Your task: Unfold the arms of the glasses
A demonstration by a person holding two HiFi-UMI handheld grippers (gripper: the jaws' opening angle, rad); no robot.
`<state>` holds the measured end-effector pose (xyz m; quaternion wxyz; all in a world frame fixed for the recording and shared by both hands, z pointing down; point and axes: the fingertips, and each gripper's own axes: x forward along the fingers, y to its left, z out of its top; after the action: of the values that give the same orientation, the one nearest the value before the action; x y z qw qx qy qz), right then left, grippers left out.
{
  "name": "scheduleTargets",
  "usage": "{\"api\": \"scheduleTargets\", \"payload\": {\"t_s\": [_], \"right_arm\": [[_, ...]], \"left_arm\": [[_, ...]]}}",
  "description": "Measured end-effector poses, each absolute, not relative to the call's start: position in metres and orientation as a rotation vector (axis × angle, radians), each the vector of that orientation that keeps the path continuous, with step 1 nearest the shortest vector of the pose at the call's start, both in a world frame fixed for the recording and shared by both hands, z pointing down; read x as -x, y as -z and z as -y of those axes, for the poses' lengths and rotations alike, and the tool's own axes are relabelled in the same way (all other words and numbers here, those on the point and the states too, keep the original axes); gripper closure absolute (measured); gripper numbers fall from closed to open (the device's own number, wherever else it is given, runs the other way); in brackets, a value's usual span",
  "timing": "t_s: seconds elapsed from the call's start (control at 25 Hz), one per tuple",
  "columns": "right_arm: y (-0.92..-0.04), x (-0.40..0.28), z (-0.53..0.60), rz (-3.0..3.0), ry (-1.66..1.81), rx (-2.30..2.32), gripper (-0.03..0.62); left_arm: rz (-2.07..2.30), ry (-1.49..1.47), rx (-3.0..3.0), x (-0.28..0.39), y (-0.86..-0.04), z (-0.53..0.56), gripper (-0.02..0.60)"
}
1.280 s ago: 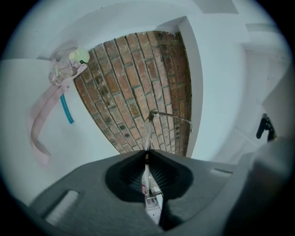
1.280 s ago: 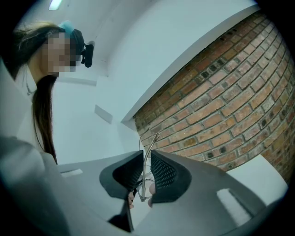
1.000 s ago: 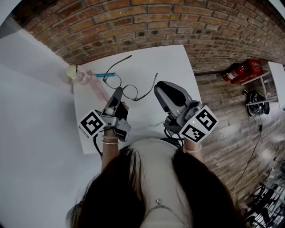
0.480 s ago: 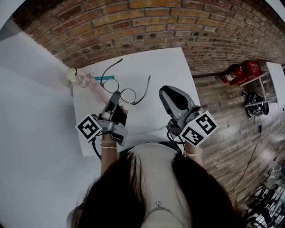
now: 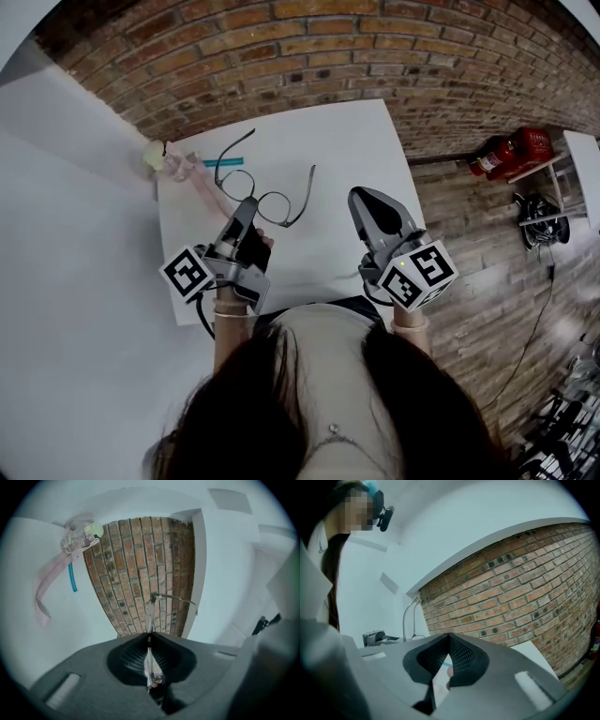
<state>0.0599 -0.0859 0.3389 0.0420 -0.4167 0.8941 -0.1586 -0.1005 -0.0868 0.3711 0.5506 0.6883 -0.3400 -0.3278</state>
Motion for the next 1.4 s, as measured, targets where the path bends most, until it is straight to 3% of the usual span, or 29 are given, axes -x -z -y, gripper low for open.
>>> {"api": "scheduleTargets", "payload": {"t_s": [1.4], "right_arm": [[-0.373,-0.053,0.089,-2.872,0.465,1.346,0.591]], "left_arm": [[0.754,0.778,-1.579,0.102,-0.377,0.07,0.56]]}}
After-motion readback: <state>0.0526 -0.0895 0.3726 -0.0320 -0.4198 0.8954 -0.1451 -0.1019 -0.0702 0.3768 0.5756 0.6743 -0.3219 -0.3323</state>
